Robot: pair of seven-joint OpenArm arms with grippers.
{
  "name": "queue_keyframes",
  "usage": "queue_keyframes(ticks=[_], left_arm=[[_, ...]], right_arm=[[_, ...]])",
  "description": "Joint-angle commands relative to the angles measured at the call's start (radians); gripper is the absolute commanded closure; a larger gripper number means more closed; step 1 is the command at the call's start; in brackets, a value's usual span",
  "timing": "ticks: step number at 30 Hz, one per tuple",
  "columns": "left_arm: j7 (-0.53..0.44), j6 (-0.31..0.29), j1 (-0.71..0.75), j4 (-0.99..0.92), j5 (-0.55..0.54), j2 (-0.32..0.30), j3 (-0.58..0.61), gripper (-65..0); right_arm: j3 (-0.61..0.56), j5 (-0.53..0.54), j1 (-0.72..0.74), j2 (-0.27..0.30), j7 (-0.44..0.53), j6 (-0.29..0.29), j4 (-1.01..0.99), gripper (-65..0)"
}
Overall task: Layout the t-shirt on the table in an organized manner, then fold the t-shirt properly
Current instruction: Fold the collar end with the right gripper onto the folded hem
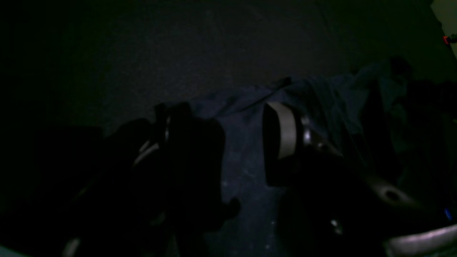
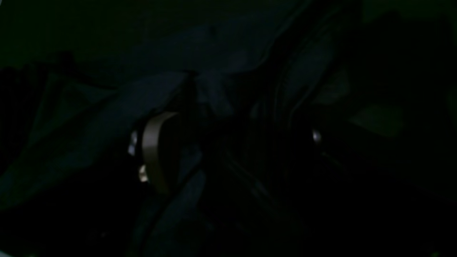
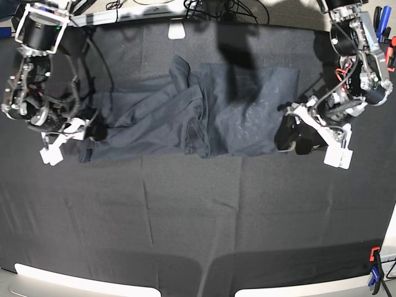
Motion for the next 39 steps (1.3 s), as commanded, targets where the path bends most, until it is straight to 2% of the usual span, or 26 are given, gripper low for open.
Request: queue_keyframes(ticks=[1, 5, 9, 17, 20, 24, 30, 33, 39], left_arm=[[-0.025, -0.008, -0.011, 0.017, -0.02, -0.006, -0.001, -29.6], [-0.024, -0.008, -0.01, 0.017, -0.02, -0.007, -0.001, -29.6], [-0.024, -0.008, -0.01, 0.017, -0.02, -0.007, -0.001, -29.6], [-0.024, -0.008, -0.008, 0.017, -0.02, -0.054, -0.001, -29.6], [-0.024, -0.008, -0.008, 0.017, -0.019, -0.068, -0.001, -29.6], [-0.024, -0.008, -0.008, 0.017, -0.015, -0.073, -0.001, -29.6], [-0.024, -0.008, -0.008, 0.017, -0.005, -0.079, -0.001, -29.6], [-0.025, -0.008, -0.008, 0.017, -0.005, -0.109, -0.001, -29.6], [-0.049, -0.003, -0.008, 0.017, -0.017, -0.219, -0.001, -29.6]], right_arm=[[-0.001, -0.005, 0.008, 0.005, -0.037, 0.004, 0.009, -35.5], [-0.001, -0.002, 0.008, 0.002, -0.031, 0.004, 0.009, -16.1], [-0.001, -0.002, 0.008, 0.004, -0.004, 0.004, 0.009, -0.5], [0.023, -0.001, 0.008, 0.077, 0.004, 0.004, 0.098, 0.0], [0.025, 0.003, 0.008, 0.069, -0.06, 0.004, 0.196, 0.0], [0.025, 0.048, -0.026, -0.012, -0.067, -0.005, 0.401, 0.0], [-0.01, 0.106, -0.088, -0.179, -0.068, -0.079, 0.723, 0.0], [-0.09, 0.072, -0.103, -0.245, -0.067, -0.096, 0.813, 0.0], [-0.328, -0.048, -0.103, -0.345, -0.053, -0.113, 0.822, 0.0]])
